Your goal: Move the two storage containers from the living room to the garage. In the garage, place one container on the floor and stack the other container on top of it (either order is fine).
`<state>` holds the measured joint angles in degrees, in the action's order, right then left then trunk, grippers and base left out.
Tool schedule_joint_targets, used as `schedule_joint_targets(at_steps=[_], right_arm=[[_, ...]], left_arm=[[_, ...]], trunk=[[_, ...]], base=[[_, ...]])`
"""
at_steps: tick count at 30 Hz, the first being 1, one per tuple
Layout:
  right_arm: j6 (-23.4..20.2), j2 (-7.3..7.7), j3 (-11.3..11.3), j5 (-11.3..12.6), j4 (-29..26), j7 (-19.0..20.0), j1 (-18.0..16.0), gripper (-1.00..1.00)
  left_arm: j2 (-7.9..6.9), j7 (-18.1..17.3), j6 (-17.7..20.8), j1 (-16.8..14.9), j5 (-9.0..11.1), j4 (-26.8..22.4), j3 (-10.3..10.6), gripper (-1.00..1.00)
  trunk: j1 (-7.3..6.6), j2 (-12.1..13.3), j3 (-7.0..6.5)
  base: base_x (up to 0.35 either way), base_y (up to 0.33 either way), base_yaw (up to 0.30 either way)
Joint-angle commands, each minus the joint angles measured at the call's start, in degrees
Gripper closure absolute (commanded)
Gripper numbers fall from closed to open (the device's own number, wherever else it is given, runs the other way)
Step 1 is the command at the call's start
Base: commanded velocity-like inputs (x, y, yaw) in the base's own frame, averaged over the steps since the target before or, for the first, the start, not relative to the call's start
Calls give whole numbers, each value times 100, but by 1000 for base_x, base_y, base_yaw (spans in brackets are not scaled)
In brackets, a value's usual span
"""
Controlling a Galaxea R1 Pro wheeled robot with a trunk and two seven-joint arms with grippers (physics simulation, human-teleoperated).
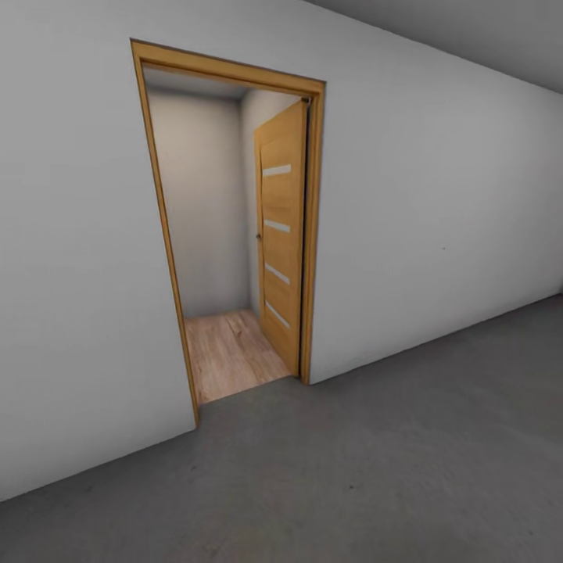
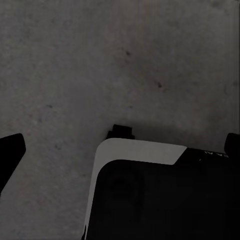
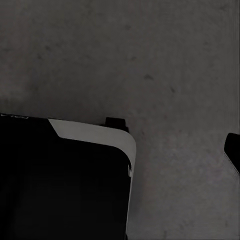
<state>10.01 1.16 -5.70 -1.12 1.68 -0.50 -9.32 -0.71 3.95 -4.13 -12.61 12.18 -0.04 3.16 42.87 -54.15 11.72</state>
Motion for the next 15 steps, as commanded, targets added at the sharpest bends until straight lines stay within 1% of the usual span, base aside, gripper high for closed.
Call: schedule_joint_targets(at_steps=[1,15], right_arm=[[35,0,-37,-11,18,-4,-8,-100],[53,-39,-35,-2,17,-72,-8,-100]], left_arm=[[1,10,-17,-4,47,4,35,-100],[7,10,-1,-4,47,4,35,-100]], trunk=[[4,-4,8],[4,-4,8]], base=[[321,0,0],[321,0,0]])
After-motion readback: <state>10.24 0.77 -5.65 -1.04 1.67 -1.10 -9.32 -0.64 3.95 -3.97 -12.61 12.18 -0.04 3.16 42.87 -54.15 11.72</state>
